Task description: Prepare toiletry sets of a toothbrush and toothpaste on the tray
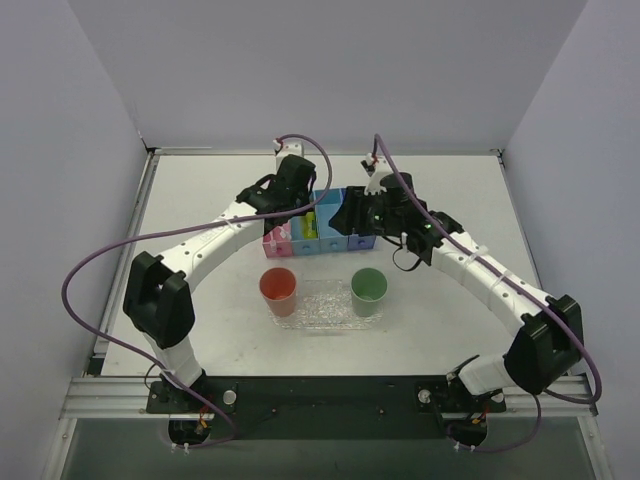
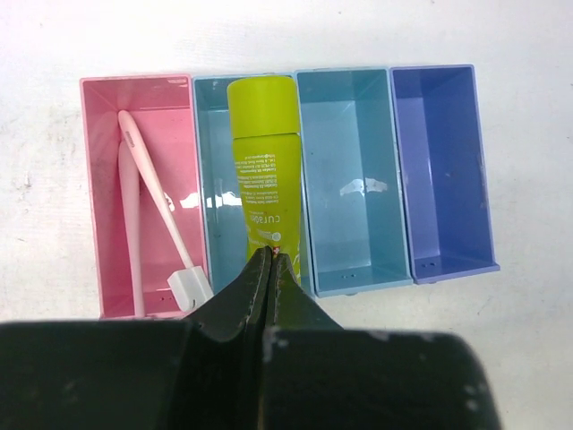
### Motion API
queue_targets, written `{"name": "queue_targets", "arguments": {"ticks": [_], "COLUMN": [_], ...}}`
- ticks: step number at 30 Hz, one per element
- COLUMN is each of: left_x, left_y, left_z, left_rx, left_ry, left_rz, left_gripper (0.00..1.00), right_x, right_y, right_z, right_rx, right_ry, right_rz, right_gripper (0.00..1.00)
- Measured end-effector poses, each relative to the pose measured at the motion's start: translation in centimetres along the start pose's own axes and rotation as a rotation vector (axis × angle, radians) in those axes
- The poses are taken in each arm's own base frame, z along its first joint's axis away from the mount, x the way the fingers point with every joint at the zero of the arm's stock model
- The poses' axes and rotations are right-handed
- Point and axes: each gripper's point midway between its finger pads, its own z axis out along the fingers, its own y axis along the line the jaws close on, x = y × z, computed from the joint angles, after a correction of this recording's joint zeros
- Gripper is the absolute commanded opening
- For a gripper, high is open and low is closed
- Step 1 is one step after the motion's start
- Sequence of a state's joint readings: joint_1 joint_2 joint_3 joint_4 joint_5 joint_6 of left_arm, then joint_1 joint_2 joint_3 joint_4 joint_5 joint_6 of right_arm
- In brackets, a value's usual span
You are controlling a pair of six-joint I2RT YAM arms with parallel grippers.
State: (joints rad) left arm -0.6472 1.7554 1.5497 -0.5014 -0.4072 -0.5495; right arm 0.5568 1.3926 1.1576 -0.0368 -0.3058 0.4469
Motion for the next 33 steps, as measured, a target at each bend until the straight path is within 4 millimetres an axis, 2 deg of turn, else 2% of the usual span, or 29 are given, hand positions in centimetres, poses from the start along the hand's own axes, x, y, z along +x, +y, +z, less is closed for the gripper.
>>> {"name": "queue_targets", "arguments": {"ticks": [10,18,24,26,30,33], "left_x": [0.2,0.8,0.9,0.7,0.3,0.4], "left_y": [-1.4,-1.9,-0.9,-0.8,-0.4,0.0], "left_z": [-0.6,-1.1,-0.8,-0.8,-0.6,-0.6], "left_rx": [0.074,0.116,0.098,0.098,0.092,0.085], "left_ry": [0.018,0.037,0.035,0.029,0.008,0.005], "left_rz": [-0.060,-0.099,-0.128,-0.142,-0.164,-0.170], "left_gripper": [0.00,0.00,0.00,0.00,0.00,0.00], "right_x": [3.2,3.6,3.6,3.4,3.1,3.2], "right_y": [3.6,2.6,2.6,2.8,3.4,3.1], "right_z": [4.1,7.1,8.4,8.6,9.1,9.2], "right_rx": [-0.059,-0.024,-0.020,-0.023,-0.038,-0.020], "right_ry": [0.031,0.020,0.006,-0.002,-0.023,-0.023], "right_rz": [-0.155,-0.188,-0.215,-0.221,-0.242,-0.248], "right_gripper": [0.45,0.44,0.41,0.37,0.15,0.03]}}
